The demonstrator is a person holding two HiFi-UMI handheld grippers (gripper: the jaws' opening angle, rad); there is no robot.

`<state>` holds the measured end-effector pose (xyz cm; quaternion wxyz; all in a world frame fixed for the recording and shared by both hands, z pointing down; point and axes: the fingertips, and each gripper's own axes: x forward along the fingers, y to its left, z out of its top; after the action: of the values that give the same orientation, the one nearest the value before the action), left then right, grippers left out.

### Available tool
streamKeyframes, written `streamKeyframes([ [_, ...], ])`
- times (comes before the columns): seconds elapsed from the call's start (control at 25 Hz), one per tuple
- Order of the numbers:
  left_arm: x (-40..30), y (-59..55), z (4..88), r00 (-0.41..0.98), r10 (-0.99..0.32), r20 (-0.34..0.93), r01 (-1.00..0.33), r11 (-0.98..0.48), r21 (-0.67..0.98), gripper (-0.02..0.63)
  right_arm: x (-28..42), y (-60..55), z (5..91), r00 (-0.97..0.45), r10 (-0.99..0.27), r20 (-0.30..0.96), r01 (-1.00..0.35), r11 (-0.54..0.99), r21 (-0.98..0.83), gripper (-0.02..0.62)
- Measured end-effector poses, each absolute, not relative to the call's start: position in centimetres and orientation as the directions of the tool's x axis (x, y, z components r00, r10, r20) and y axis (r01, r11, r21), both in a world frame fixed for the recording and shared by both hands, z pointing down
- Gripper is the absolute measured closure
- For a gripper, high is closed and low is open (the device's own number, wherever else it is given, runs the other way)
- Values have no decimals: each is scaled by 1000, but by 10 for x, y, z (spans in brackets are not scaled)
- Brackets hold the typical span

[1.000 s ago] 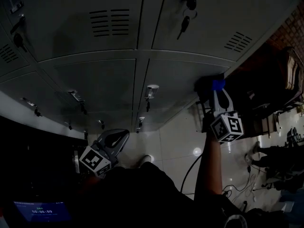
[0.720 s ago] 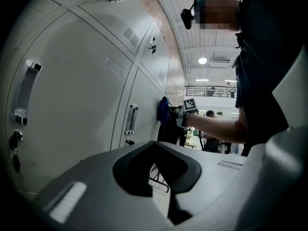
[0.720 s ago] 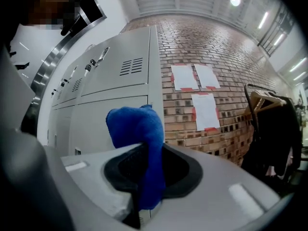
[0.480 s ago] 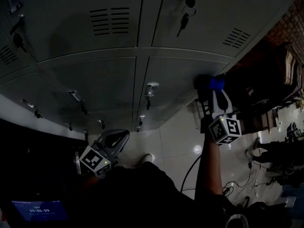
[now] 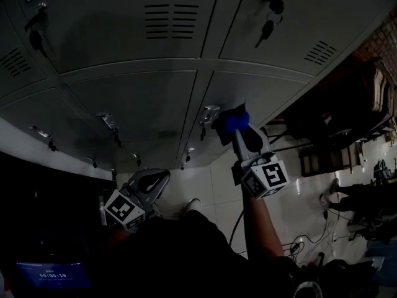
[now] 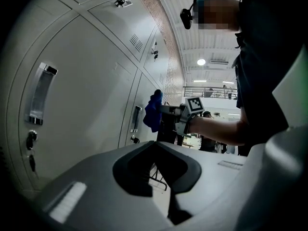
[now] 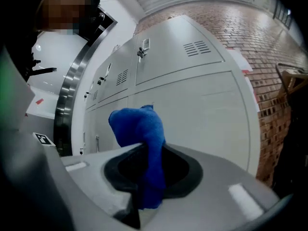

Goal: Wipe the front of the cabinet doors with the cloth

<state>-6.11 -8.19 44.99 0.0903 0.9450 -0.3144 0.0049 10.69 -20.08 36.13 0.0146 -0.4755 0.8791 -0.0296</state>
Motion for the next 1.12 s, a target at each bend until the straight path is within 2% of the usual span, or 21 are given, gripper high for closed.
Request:
streamKeyframes([
  [0.24,-77,-75,455,789,-609,75,-612,-771,175,604,47,-206,383,-650,-759,34,-759,647,-71,526],
  [0.48,-85,-73,453,771,-632,79,-635,-753,174,606,41,-223,388,-652,-755,69,-758,652,-26,526],
  [0.68,-82,-74,457,764,-640,87,-644,-745,174,605,55,-226,391,-642,-762,83,-765,643,-16,525],
  [1.12,-39,-88,452,782,-618,75,-621,-766,163,605,138,-241,396,-551,-829,101,-835,549,-41,526],
])
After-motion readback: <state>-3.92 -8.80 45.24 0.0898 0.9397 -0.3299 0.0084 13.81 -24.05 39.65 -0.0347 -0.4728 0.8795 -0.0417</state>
